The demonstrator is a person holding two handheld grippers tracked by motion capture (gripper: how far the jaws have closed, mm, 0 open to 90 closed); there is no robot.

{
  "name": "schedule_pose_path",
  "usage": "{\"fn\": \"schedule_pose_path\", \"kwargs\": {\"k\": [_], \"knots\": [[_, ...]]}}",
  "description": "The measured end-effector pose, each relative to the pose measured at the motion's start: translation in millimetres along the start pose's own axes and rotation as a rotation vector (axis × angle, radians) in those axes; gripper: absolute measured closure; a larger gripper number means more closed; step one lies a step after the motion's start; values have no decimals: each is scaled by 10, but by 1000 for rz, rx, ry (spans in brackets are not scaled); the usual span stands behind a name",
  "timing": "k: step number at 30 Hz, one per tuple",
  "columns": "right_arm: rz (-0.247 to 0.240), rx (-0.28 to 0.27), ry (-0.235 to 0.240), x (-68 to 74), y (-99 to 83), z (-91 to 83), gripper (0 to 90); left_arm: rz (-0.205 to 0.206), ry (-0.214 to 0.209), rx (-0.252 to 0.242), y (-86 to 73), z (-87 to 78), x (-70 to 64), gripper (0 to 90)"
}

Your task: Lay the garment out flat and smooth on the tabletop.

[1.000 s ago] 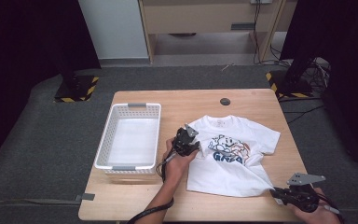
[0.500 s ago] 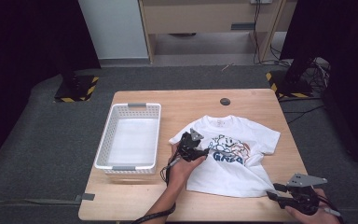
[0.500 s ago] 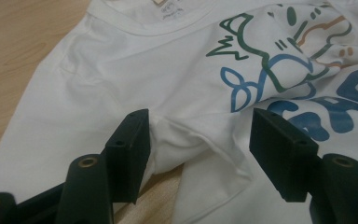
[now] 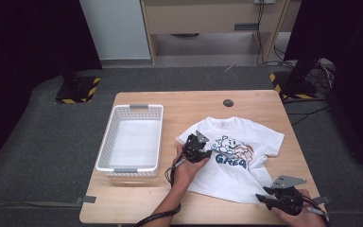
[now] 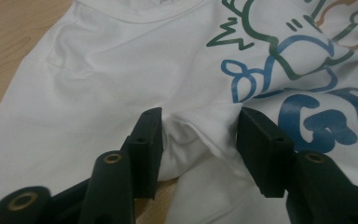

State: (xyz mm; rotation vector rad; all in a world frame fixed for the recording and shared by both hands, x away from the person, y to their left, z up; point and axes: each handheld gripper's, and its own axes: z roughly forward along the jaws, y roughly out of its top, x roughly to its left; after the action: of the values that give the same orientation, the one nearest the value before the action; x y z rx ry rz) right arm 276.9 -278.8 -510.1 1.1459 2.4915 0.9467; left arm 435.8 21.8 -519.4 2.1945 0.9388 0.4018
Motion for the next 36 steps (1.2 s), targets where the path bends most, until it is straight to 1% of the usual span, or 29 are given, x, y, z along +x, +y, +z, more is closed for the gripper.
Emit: {"fn": "schedule_pose_path", "kwargs": {"k": [5, 7, 9, 12, 15, 20, 24, 26, 31, 36], "knots": [[-8, 18, -10, 4, 23, 86, 690, 9, 15, 3, 14, 10, 10, 630], [-17, 26, -10, 11, 13, 117, 721, 11, 14, 6, 20, 17, 6, 672], [-14, 19, -2, 10, 11, 122, 753, 22, 19, 15, 30, 27, 3, 711], [-24, 17, 16, 17, 7, 122, 821, 31, 26, 27, 49, 41, 13, 771], [-29, 20, 21, 15, 3, 113, 869, 38, 27, 35, 73, 41, 16, 810], [-35, 33, 20, -24, -6, 87, 884, 44, 28, 32, 117, 29, 38, 823], [-37, 46, 17, -78, -26, 52, 885, 35, 33, 23, 148, 16, 77, 823], [-36, 50, 19, -99, -39, 35, 886, 37, 38, 25, 162, 20, 93, 823], [-36, 57, 21, -144, -64, 5, 886, 34, 49, 33, 187, 61, 145, 823], [-34, 62, 20, -190, -90, -26, 886, 33, 52, 45, 203, 130, 194, 823]]}}
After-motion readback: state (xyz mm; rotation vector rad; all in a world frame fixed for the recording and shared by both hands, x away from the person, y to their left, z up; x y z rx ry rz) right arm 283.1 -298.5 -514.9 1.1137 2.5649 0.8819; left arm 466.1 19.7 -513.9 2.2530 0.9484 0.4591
